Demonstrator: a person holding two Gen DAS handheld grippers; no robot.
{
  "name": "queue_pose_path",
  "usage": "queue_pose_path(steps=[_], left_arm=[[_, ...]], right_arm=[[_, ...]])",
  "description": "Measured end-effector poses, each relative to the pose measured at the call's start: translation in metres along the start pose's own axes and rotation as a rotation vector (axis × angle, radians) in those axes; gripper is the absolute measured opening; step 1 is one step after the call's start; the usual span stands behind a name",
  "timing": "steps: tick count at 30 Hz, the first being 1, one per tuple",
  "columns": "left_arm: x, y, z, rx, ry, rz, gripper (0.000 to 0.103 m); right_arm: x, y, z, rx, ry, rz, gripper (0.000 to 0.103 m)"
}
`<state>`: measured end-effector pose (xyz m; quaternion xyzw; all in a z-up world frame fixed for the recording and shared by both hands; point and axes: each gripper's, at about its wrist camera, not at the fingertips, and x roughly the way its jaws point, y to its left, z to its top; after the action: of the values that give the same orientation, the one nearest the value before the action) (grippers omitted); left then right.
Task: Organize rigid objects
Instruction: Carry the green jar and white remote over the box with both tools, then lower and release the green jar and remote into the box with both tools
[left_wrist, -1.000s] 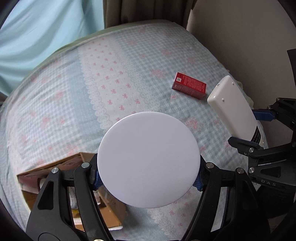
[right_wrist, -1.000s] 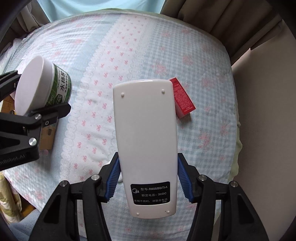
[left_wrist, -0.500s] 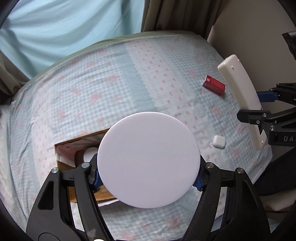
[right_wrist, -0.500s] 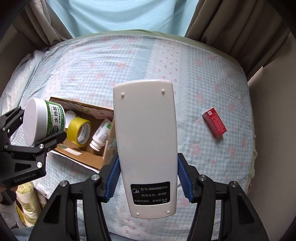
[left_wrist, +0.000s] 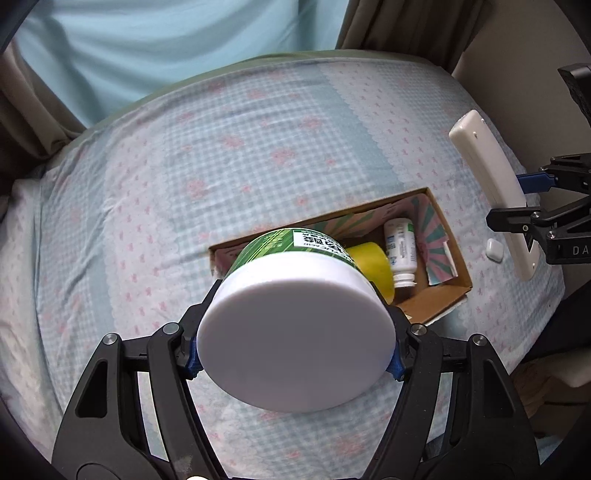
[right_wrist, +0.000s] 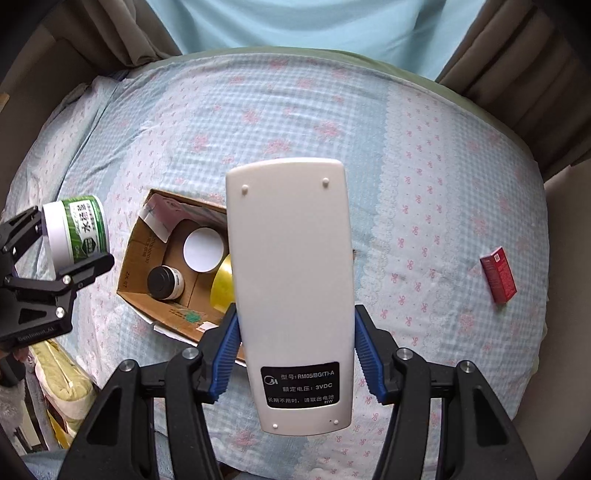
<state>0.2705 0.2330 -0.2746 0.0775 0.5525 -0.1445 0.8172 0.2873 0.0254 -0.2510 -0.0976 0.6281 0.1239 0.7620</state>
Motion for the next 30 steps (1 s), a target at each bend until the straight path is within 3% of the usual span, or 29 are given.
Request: queue_pose_path(steps=[4, 9, 18, 30], left_arm=[[0.023, 0.026, 0.0, -0.016, 0.029, 0.002, 0.067], [0.06, 0.032, 0.004, -0.009, 0.05, -0.02, 0.067], [0.116, 0.025, 0.0, 0.003, 0.104, -0.04, 0.067], [0.143, 0.023, -0.01, -0.007, 0.136, -0.055, 0.069]], right_arm=[[0.025, 0.027, 0.01, -0.083, 0.047, -0.016, 0.054], [0.062, 0.041, 0.014, -0.113, 0.093, -0.016, 0.054], [0.113, 0.023, 0.001, -0.088, 0.071, -0.019, 0.054], [0.143, 0.013, -0.012, -0.037, 0.047, -0.013, 0.055]])
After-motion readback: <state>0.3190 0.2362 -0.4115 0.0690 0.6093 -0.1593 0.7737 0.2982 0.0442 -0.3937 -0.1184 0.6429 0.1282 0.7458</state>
